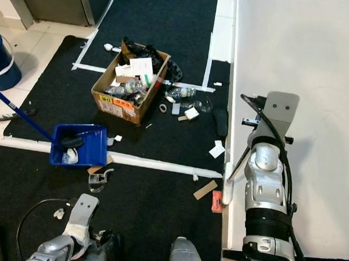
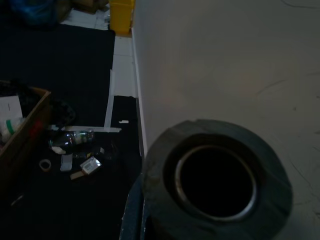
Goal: Sweep floor
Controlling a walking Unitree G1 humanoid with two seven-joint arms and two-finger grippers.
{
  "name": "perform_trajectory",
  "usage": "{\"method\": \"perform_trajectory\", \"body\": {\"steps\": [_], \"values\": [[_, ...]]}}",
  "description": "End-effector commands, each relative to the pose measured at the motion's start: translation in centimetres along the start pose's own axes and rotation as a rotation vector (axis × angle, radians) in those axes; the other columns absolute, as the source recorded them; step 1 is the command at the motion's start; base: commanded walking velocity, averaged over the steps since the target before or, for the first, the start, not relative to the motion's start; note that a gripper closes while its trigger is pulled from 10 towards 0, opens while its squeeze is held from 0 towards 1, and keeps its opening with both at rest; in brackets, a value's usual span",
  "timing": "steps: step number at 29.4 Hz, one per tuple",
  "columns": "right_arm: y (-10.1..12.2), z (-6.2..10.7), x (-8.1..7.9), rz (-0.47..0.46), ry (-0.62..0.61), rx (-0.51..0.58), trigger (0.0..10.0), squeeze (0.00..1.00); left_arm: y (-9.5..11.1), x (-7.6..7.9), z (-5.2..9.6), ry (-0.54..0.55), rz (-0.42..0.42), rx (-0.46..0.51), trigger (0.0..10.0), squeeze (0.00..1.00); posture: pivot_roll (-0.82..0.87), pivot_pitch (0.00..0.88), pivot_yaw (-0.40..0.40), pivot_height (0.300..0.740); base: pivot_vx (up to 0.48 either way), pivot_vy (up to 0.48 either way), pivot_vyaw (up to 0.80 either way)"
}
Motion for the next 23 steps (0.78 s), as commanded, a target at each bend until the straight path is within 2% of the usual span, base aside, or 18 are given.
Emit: {"method": "perform_trajectory", "body": {"steps": [1, 5, 9, 11, 13, 14, 15, 17, 23], "values": [[-0.7, 0.2, 1.1, 0.103, -0.039, -0.019, 10.0, 0.00, -5.6, 0.2, 1.1, 0.000, 0.042, -0.161, 10.0, 0.00, -0.02, 0.186, 0.008, 0.740, 0.000, 0.000, 0.00], [-2.3, 0.6, 0.2, 0.056, -0.004, -0.070, 10.0, 0.00, -5.8, 0.2, 1.1, -0.001, 0.043, -0.164, 10.0, 0.00, -0.02, 0.193, 0.007, 0.740, 0.000, 0.000, 0.00], [-4.5, 1.6, -1.9, -0.191, 0.044, -0.128, 10.0, 0.00, -6.1, 0.2, 1.3, -0.003, 0.046, -0.169, 10.0, 0.00, -0.01, 0.210, 0.010, 0.740, 0.000, 0.000, 0.00], [-4.9, 1.8, -2.3, -0.268, 0.044, -0.137, 10.0, 0.00, -6.3, 0.2, 1.3, -0.004, 0.047, -0.171, 10.0, 0.00, -0.01, 0.214, 0.014, 0.740, 0.000, 0.000, 0.00], [-4.9, 1.8, -2.3, -0.268, 0.044, -0.137, 10.0, 0.00, -6.3, 0.2, 1.3, -0.004, 0.047, -0.171, 10.0, 0.00, -0.01, 0.214, 0.014, 0.740, 0.000, 0.000, 0.00], [-5.2, 1.9, -2.6, -0.327, 0.047, -0.142, 10.0, 0.00, -6.5, 0.2, 1.4, -0.006, 0.046, -0.175, 10.0, 0.00, -0.01, 0.222, 0.016, 0.740, 0.000, 0.000, 0.00], [-5.2, 1.9, -2.6, -0.327, 0.047, -0.142, 10.0, 0.00, -6.5, 0.2, 1.4, -0.006, 0.046, -0.175, 10.0, 0.00, -0.01, 0.222, 0.016, 0.740, 0.000, 0.000, 0.00], [-5.8, 2.3, -3.3, -0.466, 0.052, -0.162, 10.0, 0.00, -6.8, 0.1, 1.6, -0.009, 0.041, -0.184, 10.0, 0.00, -0.01, 0.232, 0.021, 0.740, 0.000, 0.000, 0.00], [-5.8, 2.3, -3.3, -0.466, 0.052, -0.162, 10.0, 0.00, -6.8, 0.1, 1.6, -0.009, 0.041, -0.184, 10.0, 0.00, -0.01, 0.232, 0.021, 0.740, 0.000, 0.000, 0.00]]}}
Point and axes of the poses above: a point about 5 cm out from each wrist's last joint towards the gripper, its own z axis pointing back from the gripper into the wrist, its own y axis along the axis of the wrist's last joint, x = y × z, the point moved 6 cm from there along -z, pointing out of the wrist towards the gripper, and after that the axes turned 7 degrees about z, right-handed, at the moved point
